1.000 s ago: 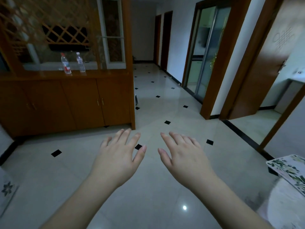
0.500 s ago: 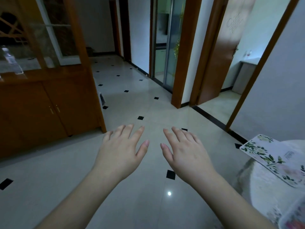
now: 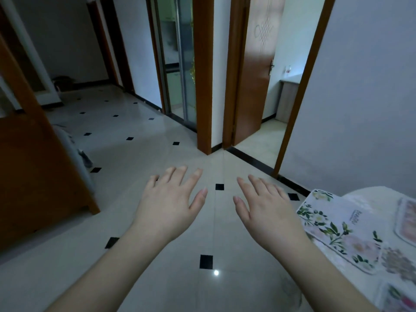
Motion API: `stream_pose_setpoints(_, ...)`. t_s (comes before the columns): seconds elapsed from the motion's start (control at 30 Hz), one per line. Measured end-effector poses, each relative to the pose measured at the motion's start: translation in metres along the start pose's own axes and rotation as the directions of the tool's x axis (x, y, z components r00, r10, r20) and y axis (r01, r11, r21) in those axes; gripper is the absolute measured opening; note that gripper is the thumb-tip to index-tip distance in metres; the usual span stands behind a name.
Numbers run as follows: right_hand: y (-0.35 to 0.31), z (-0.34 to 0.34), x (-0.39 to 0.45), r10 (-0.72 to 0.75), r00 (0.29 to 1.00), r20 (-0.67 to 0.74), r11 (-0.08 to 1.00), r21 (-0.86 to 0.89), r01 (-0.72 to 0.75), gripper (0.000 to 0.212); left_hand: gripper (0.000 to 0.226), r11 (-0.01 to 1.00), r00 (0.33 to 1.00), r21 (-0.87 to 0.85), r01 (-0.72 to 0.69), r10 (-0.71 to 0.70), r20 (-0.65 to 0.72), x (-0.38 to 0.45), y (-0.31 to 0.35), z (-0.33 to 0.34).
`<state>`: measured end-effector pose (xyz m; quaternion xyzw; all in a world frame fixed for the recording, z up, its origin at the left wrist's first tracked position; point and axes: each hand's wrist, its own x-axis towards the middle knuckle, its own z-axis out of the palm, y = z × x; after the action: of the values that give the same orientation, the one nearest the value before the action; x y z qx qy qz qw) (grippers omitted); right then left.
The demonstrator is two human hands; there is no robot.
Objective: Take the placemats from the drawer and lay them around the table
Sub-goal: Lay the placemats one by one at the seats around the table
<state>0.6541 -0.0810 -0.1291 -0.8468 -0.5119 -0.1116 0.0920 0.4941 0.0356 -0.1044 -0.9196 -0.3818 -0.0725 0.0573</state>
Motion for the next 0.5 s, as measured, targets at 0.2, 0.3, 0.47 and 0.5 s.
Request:
stream_pose_setpoints(0.2, 0.039, 0.015, 0.035, 0.072, 0.997, 0.014, 0.997, -0.009, -0.072, 0.054, 0.086, 0.994, 0.994, -0.029, -0.103, 0.104, 0.015, 0.067, 0.033, 0.018)
stream_pose_setpoints(0.3, 0.054, 0.024, 0.056, 0.105, 0.994, 0.026, 0.994, -0.015, -0.105, 0.057, 0.080, 0.988, 0.989, -0.048, -0.144, 0.145, 0.004, 0.101, 0.040, 0.028)
stream_pose_setpoints(0.47, 0.055, 0.038, 0.104, 0.141, 0.988, 0.060, 0.990, -0.033, -0.139, 0.071, 0.078, 0.979, 0.982, -0.082, -0.187, 0.188, 0.000, 0.163, 0.035, 0.049)
stream_pose_setpoints(0.5, 0.054, 0.041, 0.117, 0.150, 0.987, 0.056, 0.988, -0.043, -0.148, 0.072, 0.078, 0.978, 0.981, -0.087, -0.191, 0.192, 0.002, 0.177, 0.031, 0.051)
